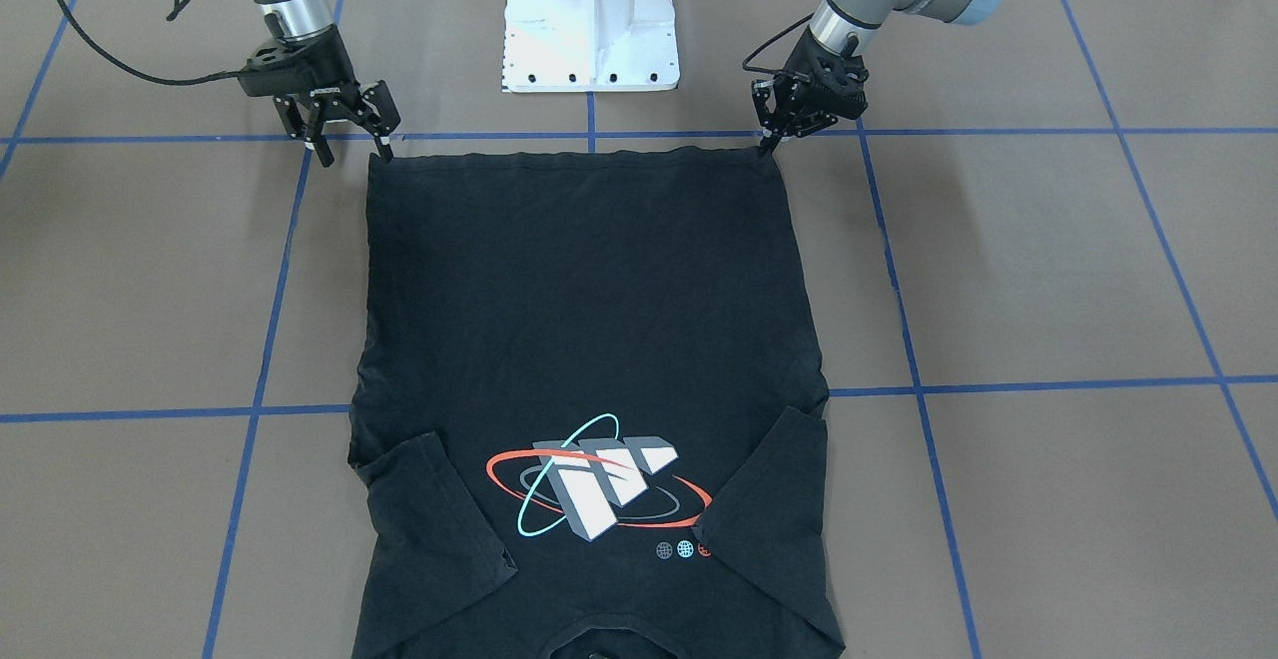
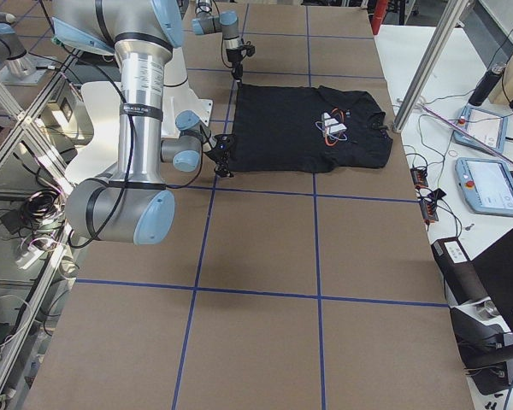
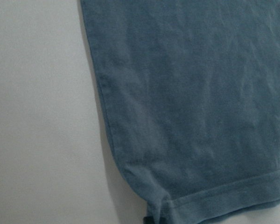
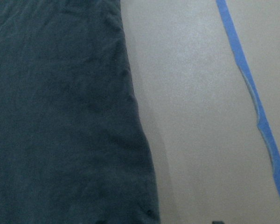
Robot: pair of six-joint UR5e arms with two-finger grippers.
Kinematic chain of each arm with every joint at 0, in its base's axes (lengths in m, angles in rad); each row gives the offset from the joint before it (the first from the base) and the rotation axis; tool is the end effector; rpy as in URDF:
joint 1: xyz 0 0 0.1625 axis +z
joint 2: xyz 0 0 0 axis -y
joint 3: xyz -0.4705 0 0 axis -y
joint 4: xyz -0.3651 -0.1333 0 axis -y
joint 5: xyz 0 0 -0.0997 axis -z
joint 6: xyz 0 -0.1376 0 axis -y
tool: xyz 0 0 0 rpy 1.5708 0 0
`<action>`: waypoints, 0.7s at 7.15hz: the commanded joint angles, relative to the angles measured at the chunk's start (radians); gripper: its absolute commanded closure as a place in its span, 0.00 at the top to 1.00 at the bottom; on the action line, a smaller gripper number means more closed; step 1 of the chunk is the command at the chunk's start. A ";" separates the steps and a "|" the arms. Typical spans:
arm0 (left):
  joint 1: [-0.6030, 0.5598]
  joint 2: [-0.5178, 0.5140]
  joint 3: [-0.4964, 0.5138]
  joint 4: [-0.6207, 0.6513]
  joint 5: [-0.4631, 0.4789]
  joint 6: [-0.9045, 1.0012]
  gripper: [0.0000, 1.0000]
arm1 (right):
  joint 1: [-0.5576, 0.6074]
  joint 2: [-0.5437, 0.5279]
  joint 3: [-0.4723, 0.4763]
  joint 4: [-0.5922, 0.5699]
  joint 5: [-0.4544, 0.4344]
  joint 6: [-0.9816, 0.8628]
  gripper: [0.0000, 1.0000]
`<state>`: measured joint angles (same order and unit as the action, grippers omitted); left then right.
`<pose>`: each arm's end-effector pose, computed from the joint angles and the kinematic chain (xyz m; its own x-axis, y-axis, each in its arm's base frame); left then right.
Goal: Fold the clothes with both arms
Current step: 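Grasp the hem corners with the left and right grippers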
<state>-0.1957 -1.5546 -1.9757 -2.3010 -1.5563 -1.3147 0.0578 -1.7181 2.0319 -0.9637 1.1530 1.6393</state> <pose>0.4617 -0.2295 0.4650 0.4668 0.1657 -0.8687 0.0920 0.9679 0.2340 -0.4270 -0.2142 0.5119 0.5770 0.0961 0.8111 -0.4158 0.8893 0.1905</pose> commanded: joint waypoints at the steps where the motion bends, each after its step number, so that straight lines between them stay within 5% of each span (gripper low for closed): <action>1: -0.001 0.001 -0.002 0.000 0.001 0.000 0.00 | -0.015 0.006 -0.005 -0.003 -0.012 0.005 0.60; 2: -0.001 0.001 -0.002 0.000 0.001 0.000 0.00 | -0.024 0.006 -0.005 -0.003 -0.022 0.011 0.51; 5: -0.001 0.001 -0.002 0.000 0.001 0.000 0.00 | -0.035 0.006 -0.004 -0.003 -0.032 0.017 0.44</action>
<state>-0.1964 -1.5539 -1.9773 -2.3010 -1.5555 -1.3146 0.0258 -1.7120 2.0272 -0.9664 1.1247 1.6553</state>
